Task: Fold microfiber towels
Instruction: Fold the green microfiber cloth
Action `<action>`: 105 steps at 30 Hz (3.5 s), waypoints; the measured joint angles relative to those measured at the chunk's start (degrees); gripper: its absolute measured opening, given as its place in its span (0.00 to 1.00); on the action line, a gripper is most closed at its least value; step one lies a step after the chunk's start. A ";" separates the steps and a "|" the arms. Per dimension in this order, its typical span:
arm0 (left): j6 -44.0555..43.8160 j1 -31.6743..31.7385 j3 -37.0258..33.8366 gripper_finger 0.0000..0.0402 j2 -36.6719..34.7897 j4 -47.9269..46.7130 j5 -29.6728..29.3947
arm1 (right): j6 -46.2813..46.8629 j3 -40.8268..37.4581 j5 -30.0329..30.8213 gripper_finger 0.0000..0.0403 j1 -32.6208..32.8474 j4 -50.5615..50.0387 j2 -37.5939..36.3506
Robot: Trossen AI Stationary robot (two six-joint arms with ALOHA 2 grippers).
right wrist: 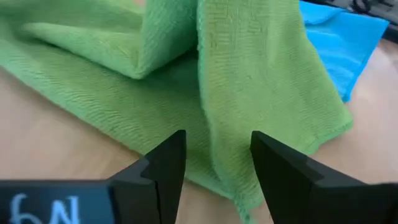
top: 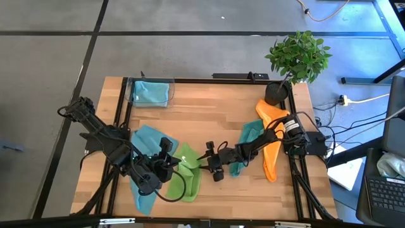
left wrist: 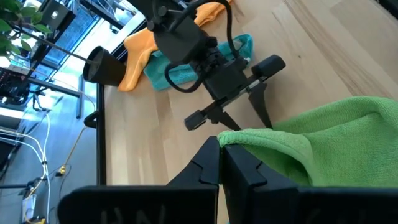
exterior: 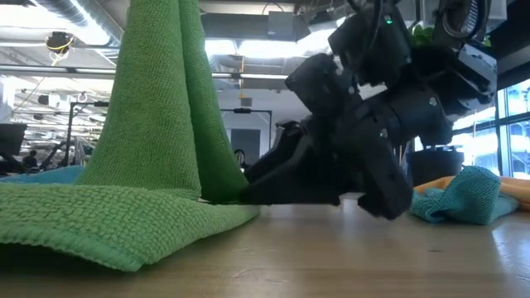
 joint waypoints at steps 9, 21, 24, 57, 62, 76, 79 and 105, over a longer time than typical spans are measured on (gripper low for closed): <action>-0.25 0.00 0.00 0.00 0.00 -0.10 0.00 | -3.35 0.95 5.73 0.36 1.10 -0.43 0.01; -0.29 -0.20 0.00 0.00 0.00 -0.82 0.00 | -14.24 0.99 22.45 0.03 2.63 -5.11 -3.68; -0.27 -0.60 -0.02 0.00 0.00 -1.83 -0.02 | -22.99 0.95 33.11 0.03 3.95 -6.78 -7.13; 2.65 -10.74 -0.02 0.00 0.00 -7.80 -31.63 | -53.18 0.95 65.29 0.02 10.44 -17.45 -39.38; 4.64 -11.06 -0.02 0.00 0.00 -8.89 -34.35 | -56.95 0.95 65.66 0.02 9.75 -14.32 -39.38; 11.02 -14.97 -0.02 0.00 0.00 -0.17 -36.48 | -57.89 7.64 65.27 0.02 18.22 -14.26 -39.36; 14.21 -16.47 -0.02 0.00 0.00 4.81 -36.85 | -57.83 11.24 66.12 0.03 20.05 -16.63 -39.36; -6.00 -17.38 -4.70 0.00 -0.02 -5.09 -41.05 | -17.83 16.15 56.38 0.03 9.86 -56.11 -39.27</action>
